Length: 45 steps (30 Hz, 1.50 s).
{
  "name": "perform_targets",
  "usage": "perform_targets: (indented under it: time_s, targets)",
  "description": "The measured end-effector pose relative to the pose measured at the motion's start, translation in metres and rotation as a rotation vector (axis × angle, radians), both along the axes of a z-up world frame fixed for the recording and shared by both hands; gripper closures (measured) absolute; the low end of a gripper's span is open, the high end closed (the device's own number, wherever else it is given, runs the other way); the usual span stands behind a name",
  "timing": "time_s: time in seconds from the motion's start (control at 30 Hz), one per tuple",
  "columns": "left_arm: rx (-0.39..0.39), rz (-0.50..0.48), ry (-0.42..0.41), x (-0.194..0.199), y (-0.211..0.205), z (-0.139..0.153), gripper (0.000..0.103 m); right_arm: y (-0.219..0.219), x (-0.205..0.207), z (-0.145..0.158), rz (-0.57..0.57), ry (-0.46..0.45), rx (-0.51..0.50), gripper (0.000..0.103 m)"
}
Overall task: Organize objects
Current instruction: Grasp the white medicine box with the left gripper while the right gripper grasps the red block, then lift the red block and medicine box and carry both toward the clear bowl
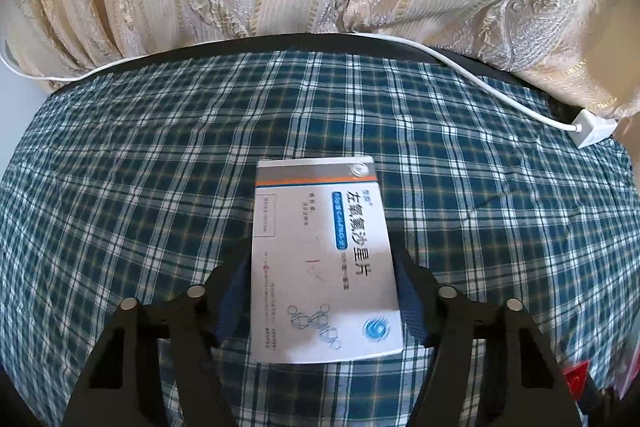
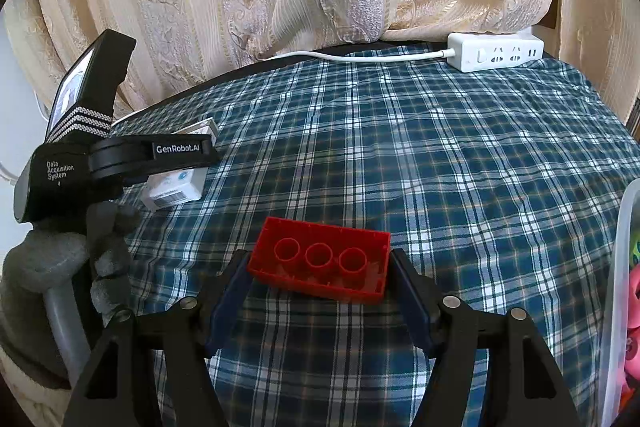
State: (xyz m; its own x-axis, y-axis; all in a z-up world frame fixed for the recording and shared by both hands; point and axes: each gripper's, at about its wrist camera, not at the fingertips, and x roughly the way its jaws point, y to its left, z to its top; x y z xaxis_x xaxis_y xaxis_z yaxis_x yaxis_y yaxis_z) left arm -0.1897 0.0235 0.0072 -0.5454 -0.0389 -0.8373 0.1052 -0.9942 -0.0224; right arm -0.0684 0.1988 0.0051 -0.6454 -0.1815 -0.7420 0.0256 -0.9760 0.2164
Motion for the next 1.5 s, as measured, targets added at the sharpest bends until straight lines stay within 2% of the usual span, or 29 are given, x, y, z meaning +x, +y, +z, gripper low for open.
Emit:
perform_targets:
  time_s: [0.2,0.6,0.97,1.5]
  targets:
    - [-0.003,-0.016,0.03,0.009,-0.001,0.005,0.039,0.0,0.0,0.0,0.0,0.001,-0.002,0.031]
    - [0.015,-0.079,0.13,0.053,0.007,0.042,0.039,0.002,0.002,0.005,-0.01,0.026,-0.002,0.031]
    - [-0.077,-0.104,0.229,0.092,0.024,0.062,0.039,0.014,0.006,0.017,-0.06,0.071,-0.005,0.031]
    - [-0.066,-0.167,0.281,0.132,0.046,0.075,0.039,0.03,0.018,0.032,-0.136,0.155,0.016,0.031]
